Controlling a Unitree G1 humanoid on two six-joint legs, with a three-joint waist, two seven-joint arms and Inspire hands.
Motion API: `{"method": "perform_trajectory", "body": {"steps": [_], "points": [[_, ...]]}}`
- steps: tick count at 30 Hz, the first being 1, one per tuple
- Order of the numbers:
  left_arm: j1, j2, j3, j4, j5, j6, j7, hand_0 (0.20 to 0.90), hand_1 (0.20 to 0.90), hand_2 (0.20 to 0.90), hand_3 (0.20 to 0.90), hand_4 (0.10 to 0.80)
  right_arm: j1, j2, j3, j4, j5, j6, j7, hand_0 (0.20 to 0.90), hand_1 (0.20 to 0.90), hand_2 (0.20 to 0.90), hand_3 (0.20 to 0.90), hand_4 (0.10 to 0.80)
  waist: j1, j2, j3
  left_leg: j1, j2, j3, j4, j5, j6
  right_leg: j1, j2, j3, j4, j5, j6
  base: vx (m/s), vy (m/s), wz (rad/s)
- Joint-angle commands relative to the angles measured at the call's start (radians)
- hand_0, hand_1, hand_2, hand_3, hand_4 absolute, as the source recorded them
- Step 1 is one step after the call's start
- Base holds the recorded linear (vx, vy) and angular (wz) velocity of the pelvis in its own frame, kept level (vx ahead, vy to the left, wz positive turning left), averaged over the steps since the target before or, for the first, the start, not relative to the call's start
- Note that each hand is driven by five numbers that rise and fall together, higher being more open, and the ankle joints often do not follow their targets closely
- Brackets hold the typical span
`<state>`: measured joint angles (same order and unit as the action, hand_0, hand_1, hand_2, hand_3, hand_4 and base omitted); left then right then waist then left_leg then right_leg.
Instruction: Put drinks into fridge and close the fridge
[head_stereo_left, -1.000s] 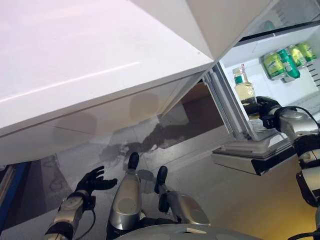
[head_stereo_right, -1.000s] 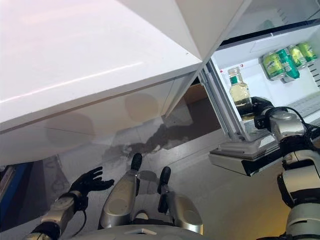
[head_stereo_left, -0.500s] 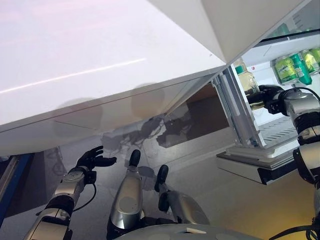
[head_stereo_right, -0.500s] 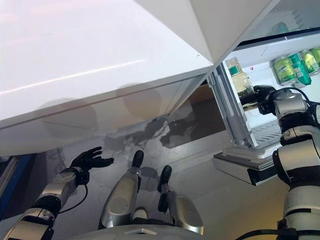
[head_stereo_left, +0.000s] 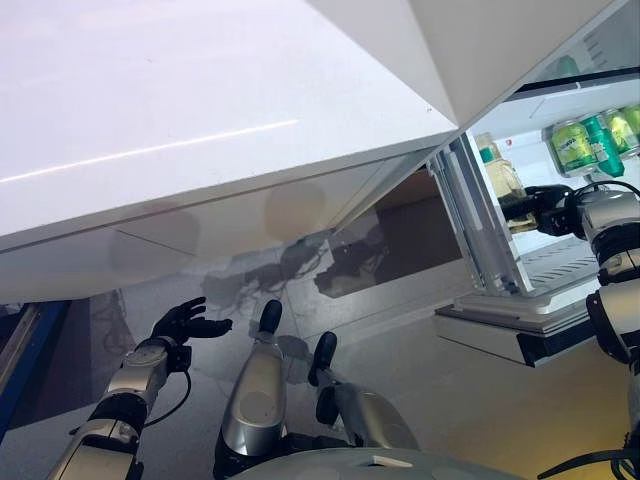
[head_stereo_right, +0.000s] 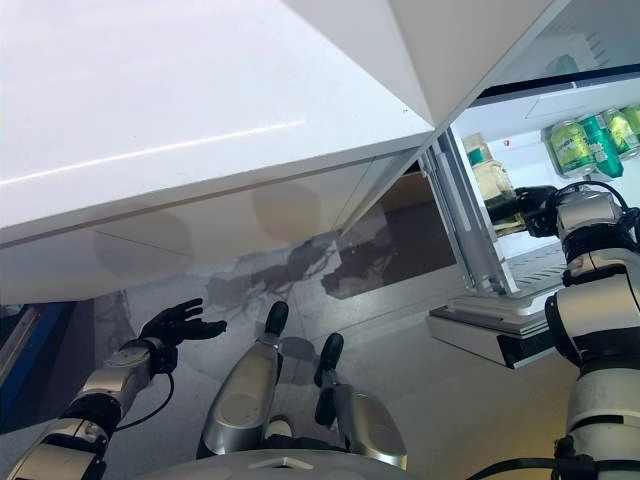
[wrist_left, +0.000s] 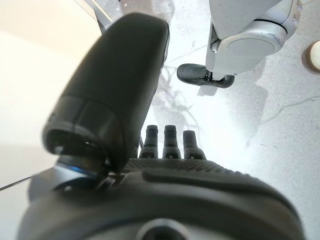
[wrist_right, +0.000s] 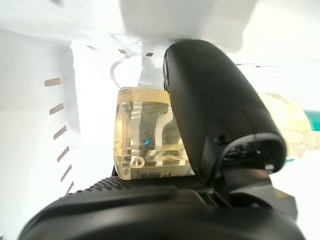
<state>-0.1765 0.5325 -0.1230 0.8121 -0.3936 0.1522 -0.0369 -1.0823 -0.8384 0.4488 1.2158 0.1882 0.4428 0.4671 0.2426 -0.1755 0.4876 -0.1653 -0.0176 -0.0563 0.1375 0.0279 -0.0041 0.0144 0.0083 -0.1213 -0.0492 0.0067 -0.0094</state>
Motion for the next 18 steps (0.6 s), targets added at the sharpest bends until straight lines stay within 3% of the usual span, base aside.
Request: {"method": "perform_trajectory", "body": {"steps": [1,13,18], "points": [[0.091,0.053,-0.035,-0.035,0.005,-0.011,0.000,0.900,0.900,0.900,0.900,0.800,-0.089,-0.086,0.057,-0.032,-0.022,-0.018,0.000,0.900,0.900,0.900,0.900,0.800,-0.005,-0.002,-0.072,-0.010,-0.040,-0.009,0.061,-0.110,0.046,-0.086,-0.003,0.012,0.105,0.047,0.046,0.000,0.000,0.00],[0.108,0.036,-0.032,-0.025,0.021,-0.004,0.000,0.900,0.900,0.900,0.900,0.800,-0.052,-0.092,0.007,-0.025,0.012,-0.019,-0.044,0.900,0.900,0.900,0.900,0.800,-0.015,0.001,-0.095,0.032,-0.032,0.002,0.049,-0.111,0.046,-0.056,-0.003,0.020,0.106,0.043,0.048,0.012,0.010,-0.01],[0.130,0.002,-0.039,-0.002,0.051,-0.003,-0.013,0.900,0.900,0.900,0.900,0.800,0.005,-0.142,-0.046,-0.027,0.038,-0.044,-0.106,0.900,0.900,0.900,0.900,0.800,-0.029,0.015,-0.133,0.077,-0.031,0.005,0.025,-0.108,0.046,-0.020,-0.011,0.014,0.093,0.034,0.045,0.077,0.080,-0.01]]}}
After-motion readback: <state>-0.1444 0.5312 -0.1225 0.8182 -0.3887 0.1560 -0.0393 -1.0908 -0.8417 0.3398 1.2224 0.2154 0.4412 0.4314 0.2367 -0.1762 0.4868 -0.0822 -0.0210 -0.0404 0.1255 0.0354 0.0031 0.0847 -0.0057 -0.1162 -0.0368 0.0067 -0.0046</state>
